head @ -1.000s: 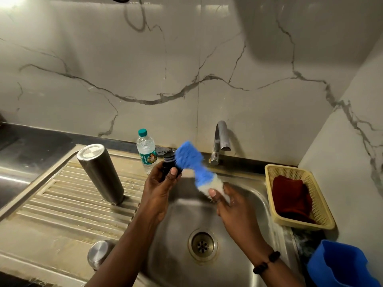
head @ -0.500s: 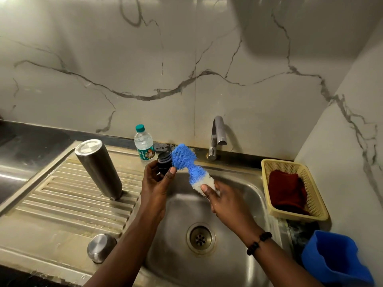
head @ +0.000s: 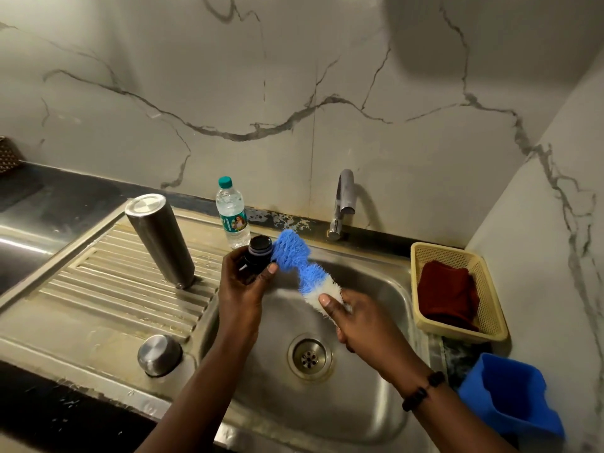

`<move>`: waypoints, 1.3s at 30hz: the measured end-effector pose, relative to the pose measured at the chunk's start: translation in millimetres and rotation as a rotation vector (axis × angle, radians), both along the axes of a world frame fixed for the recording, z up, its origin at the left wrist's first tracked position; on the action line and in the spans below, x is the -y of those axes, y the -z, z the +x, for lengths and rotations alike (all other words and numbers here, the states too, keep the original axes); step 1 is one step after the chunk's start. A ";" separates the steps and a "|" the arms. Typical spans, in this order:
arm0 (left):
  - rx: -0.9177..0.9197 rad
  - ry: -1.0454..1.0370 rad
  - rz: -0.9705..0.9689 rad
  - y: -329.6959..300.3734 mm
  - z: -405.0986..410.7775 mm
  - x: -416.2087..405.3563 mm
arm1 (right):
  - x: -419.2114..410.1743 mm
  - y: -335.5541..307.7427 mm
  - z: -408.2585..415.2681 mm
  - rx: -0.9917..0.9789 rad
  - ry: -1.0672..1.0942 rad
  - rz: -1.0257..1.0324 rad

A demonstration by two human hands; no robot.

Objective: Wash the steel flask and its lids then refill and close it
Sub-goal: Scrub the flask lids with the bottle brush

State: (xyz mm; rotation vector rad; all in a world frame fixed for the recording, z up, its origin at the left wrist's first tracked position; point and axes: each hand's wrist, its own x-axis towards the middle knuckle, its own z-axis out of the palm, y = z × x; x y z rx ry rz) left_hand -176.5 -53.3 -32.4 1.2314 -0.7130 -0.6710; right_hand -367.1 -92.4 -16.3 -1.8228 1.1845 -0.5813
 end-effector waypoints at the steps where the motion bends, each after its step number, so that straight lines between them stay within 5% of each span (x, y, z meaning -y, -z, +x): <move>1: 0.022 -0.011 0.000 2.2 -0.9 -3.0 | -3.3 1.3 -1.3 0.025 -0.013 0.042; 22: 0.258 0.237 0.006 -1.6 -5.1 -24.8 | -35.4 -17.4 -6.6 -0.038 0.101 0.016; 29: 0.204 0.393 -0.045 -1.6 -3.1 -17.9 | -41.4 -21.9 -14.4 0.040 0.130 0.060; 34: -0.017 0.346 -0.109 9.8 -5.5 -4.9 | -40.2 -25.6 -20.0 0.013 0.125 0.025; 39: 0.102 0.409 -0.091 1.6 -21.1 9.4 | -18.0 -33.7 -22.7 -0.025 0.203 -0.045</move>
